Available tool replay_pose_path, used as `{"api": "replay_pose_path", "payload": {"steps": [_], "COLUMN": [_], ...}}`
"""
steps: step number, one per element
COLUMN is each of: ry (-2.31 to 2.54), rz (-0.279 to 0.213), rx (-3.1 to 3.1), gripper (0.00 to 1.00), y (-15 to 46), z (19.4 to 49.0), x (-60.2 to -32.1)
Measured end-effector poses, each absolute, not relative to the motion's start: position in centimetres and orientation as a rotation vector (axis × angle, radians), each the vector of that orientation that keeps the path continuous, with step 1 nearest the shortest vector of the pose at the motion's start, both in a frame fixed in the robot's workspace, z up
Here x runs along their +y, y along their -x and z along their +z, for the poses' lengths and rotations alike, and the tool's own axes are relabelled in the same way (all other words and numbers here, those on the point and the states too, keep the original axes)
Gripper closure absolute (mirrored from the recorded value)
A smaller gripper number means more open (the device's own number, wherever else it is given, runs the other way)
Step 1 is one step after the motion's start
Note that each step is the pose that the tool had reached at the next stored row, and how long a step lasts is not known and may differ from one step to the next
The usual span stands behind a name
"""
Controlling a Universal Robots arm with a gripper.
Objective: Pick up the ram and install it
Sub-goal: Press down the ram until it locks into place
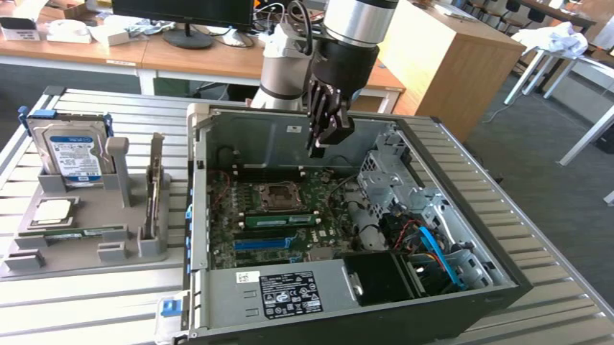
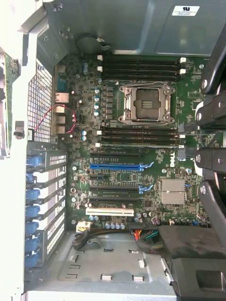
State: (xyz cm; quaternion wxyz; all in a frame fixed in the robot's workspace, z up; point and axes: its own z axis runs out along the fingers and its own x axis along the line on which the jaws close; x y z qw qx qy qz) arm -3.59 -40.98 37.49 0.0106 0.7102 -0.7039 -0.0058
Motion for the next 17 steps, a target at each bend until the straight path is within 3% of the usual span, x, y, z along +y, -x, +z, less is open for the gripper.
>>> {"api": "replay_pose_path", "payload": {"steps": [4,17], "ry": [-2.216,-2.217], "rz": [-0.018,-0.018], "rx": [-2.196,-2.196], "gripper": [0.89,0.90], "y": [3.59,3.53], "z": [37.49,37.49], "x": [-40.98,-40.98]}}
